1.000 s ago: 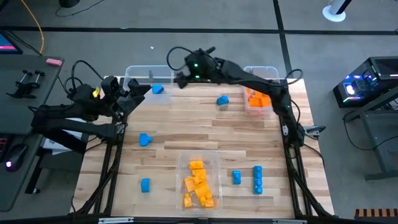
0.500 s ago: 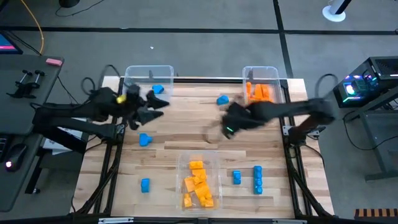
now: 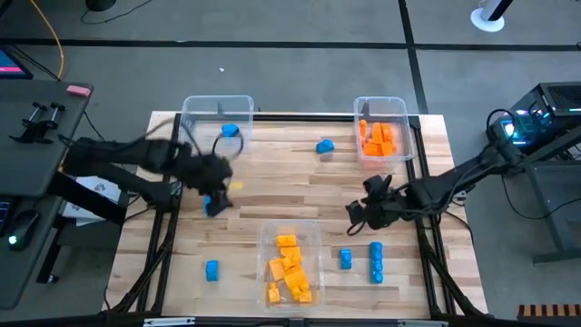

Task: Sort blocks
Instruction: Put the blue game piece into the top left transparent bin

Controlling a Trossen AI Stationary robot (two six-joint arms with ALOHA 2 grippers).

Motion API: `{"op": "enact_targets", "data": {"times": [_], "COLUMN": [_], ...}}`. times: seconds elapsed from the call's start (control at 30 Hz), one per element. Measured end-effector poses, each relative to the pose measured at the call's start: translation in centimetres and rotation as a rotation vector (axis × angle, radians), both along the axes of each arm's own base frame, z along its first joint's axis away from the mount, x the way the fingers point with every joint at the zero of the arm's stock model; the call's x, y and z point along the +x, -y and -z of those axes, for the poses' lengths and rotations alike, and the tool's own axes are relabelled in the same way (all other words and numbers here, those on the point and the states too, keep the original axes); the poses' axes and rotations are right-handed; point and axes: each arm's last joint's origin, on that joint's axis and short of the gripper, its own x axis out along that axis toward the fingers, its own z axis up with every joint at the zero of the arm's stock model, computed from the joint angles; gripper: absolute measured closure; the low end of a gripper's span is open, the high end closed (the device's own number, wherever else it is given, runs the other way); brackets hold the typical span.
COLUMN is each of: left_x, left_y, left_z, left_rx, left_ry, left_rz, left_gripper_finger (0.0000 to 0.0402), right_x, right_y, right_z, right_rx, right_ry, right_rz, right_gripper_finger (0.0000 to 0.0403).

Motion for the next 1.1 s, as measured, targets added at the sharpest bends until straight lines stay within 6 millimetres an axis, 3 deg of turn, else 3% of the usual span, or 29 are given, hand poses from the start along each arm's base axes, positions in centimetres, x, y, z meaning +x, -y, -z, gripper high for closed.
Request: {"op": "enact_targets", "data": {"times": [0.13, 0.2, 0.33, 0.43, 0.77, 1.1], "left_x": [-2.6, -3.7, -4.5, -4.1, -1.7, 0.7], "left_y": [2.8, 3.4, 3.2, 2.6, -0.6, -1.3], "left_z": [3.5, 5.6, 9.1, 10.4, 12.7, 15.7], "left_rx": [0.025, -0.019, -0.103, -0.077, 0.121, 0.267], "left_ry": [-0.145, -0.241, -0.359, -0.38, -0.507, -0.594], "left_rz": [-0.03, -0.144, -0.483, -0.554, -0.187, 0.53], "left_gripper_finger": [0.0124, 0.0124, 0.0124, 0.0124, 0.0124, 0.0124], "right_x": [0.2, 0.4, 0.5, 0.6, 2.0, 2.3], "right_y": [-0.1, 0.0, 0.3, 0.7, 2.7, 3.4], "right_z": [1.7, 2.1, 2.5, 2.8, 2.5, 2.3], "right_rx": [0.021, 0.02, 0.002, -0.008, -0.032, -0.017], "right_ry": [0.037, 0.053, 0.059, 0.062, 0.091, 0.109], "right_rz": [-0.018, -0.025, -0.024, -0.019, -0.084, -0.078], "right_gripper_finger": [0.009, 0.009, 0.009, 0.009, 0.009, 0.009]}}
